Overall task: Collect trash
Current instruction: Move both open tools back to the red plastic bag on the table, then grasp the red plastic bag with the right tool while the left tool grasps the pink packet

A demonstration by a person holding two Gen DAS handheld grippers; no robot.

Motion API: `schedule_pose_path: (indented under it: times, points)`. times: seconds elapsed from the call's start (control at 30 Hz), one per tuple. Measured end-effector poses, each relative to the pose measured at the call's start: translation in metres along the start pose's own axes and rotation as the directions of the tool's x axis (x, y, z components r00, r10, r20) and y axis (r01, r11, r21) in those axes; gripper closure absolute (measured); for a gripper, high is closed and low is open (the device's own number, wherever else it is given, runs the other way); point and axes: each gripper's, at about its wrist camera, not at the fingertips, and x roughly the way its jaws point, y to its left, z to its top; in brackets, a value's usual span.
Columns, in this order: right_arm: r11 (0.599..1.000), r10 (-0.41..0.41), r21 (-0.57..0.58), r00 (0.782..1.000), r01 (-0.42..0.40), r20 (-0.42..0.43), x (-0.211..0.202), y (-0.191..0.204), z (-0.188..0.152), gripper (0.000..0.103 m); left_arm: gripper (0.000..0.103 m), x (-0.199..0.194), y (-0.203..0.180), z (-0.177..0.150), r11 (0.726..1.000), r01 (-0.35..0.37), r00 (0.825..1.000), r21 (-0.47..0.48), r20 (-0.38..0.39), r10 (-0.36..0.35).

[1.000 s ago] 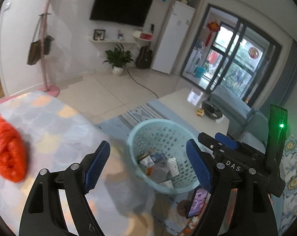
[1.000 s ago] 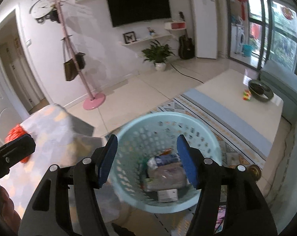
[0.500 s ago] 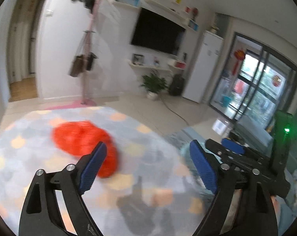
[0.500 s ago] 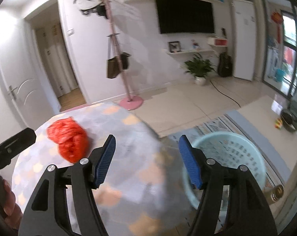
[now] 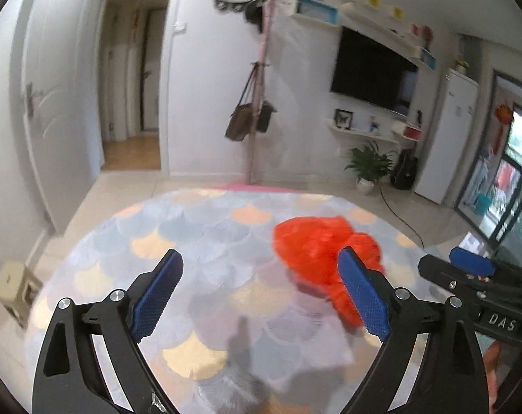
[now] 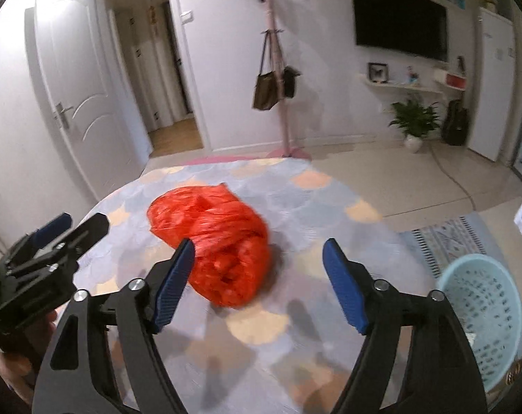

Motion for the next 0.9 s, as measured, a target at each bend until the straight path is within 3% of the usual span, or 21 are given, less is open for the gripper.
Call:
schedule_pose_path:
  times: [0.37,0.6,0.63,0.7,0.77,0.9]
  points:
    - [0.998,0.066,0.01,0.992,-0.066,-0.11,0.066,0.013,0.0,0.027,0.016,0.041,0.03,-0.017,0.99,0.016,0.996,-0.141,-0.085,-0.028]
    - [0.996,0.09,0.024,0.986,-0.088,-0.142,0.088,0.016,-0.002,0.028,0.016,0.039,0.03,-0.018,0.993,-0.015,0.997,-0.121,-0.076,0.005]
    - [0.997,0.083,0.015,0.987,-0.082,-0.138,0.087,0.017,-0.002,0.029,0.016,0.04,0.028,-0.018,0.993,-0.012,0.997,-0.116,-0.082,0.002]
    - [0.996,0.083,-0.002,0.988,-0.084,-0.131,0.085,0.018,-0.003,0.045,0.016,0.042,0.025,-0.02,0.994,-0.006,0.996,-0.108,-0.089,-0.003]
    - [0.996,0.093,-0.006,0.99,-0.094,-0.106,0.079,0.017,-0.004,0.053,0.016,0.041,0.023,-0.021,0.995,-0.008,0.996,-0.095,-0.089,0.0]
    - [0.993,0.115,0.033,0.992,-0.113,-0.046,0.066,0.004,-0.001,0.066,0.016,0.044,0.019,-0.023,0.998,-0.004,0.995,-0.069,-0.099,-0.003]
